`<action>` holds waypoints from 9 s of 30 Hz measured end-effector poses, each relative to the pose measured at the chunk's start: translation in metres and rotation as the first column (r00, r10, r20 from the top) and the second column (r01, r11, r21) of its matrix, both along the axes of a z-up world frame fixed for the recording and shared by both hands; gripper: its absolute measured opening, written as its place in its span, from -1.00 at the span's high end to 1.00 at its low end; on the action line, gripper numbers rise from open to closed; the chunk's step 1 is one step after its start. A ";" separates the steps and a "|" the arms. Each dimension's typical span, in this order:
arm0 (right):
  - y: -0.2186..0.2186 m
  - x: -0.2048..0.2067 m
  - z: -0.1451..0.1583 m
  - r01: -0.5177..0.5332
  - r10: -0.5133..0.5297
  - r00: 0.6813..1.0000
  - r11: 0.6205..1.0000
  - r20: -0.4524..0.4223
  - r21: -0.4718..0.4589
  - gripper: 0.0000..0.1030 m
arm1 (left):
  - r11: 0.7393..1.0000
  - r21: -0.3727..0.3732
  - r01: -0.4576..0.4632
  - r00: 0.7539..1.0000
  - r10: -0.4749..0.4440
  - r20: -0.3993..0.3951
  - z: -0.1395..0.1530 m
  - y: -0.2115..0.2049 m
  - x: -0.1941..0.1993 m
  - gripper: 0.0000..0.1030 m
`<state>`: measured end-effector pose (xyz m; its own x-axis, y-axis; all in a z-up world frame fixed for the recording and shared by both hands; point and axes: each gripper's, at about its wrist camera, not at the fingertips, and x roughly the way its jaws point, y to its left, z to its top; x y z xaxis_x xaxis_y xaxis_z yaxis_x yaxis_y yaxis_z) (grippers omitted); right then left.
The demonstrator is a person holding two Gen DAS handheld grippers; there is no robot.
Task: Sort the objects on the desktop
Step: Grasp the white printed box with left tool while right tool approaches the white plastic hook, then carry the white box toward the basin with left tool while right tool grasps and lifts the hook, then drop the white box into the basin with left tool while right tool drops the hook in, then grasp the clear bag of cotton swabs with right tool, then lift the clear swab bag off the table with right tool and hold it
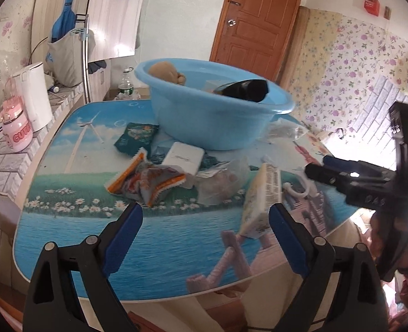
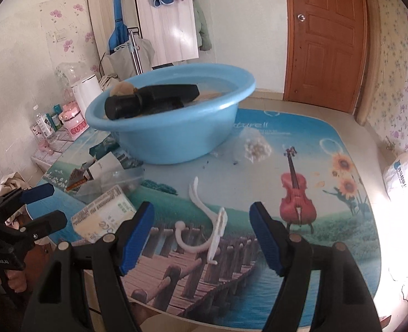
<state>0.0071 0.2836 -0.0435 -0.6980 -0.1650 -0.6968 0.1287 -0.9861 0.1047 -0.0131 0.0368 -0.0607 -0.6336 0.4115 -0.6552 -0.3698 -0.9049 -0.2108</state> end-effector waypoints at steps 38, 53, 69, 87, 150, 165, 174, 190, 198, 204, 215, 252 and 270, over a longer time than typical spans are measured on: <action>-0.007 -0.024 -0.041 0.010 -0.018 0.997 0.995 0.070 0.102 -1.00 | 0.973 -0.228 -0.046 0.995 0.066 0.079 -0.035 0.060 -0.030 -0.99; -0.018 -0.016 -0.034 -0.056 0.053 0.998 0.994 0.037 0.095 0.00 | 0.965 -0.219 0.146 0.989 -0.141 0.038 -0.026 0.081 -0.014 0.25; -0.004 -0.001 -0.010 -0.037 0.038 0.999 0.998 -0.014 0.056 0.01 | 0.976 -0.158 0.148 0.988 -0.154 -0.026 -0.002 0.070 0.000 0.63; -0.015 -0.026 0.090 -0.084 0.086 0.971 0.996 -0.222 0.019 0.02 | 0.995 -0.097 0.018 0.964 -0.043 -0.262 0.098 0.040 -0.031 0.64; 0.028 -0.103 0.001 0.001 -0.002 1.000 0.998 0.017 0.063 0.16 | 0.977 -0.084 -0.199 0.979 0.201 0.023 -0.008 -0.074 -0.049 -0.99; 0.037 -0.052 0.000 0.028 -0.029 0.999 0.998 0.031 0.050 0.63 | 0.973 -0.203 -0.111 0.992 0.119 0.028 -0.029 -0.035 -0.062 -0.99; 0.036 -0.036 -0.011 0.030 -0.034 0.997 0.998 0.068 0.053 0.42 | 0.973 -0.226 -0.049 0.997 0.062 0.048 -0.031 -0.020 -0.066 0.14; 0.021 -0.047 -0.037 0.051 -0.058 0.996 0.994 0.067 0.101 -0.60 | 0.967 -0.219 -0.129 0.989 0.140 0.036 -0.031 -0.012 -0.047 -0.06; 0.020 -0.055 -0.043 0.062 -0.072 0.993 0.992 0.092 0.107 -1.00 | 0.955 -0.235 -0.183 0.975 0.207 0.084 -0.039 -0.020 -0.058 -0.99; 0.021 -0.055 -0.044 0.052 -0.061 0.994 0.993 0.088 0.107 -1.00 | 0.956 -0.236 -0.174 0.976 0.200 0.089 -0.039 -0.021 -0.058 -0.99; 0.024 -0.056 -0.042 0.048 -0.057 0.994 0.993 0.090 0.105 -1.00 | 0.956 -0.236 -0.173 0.976 0.199 0.091 -0.038 -0.021 -0.057 -0.99; 0.022 -0.058 -0.041 0.054 -0.068 0.990 0.992 0.124 0.111 -1.00 | 0.943 -0.239 -0.232 0.961 0.260 0.091 -0.039 -0.020 -0.059 -1.00; 0.006 -0.046 -0.015 -0.040 0.037 0.999 0.996 0.038 0.084 0.48 | 0.942 -0.238 -0.237 0.958 0.268 0.105 -0.037 -0.018 -0.062 -1.00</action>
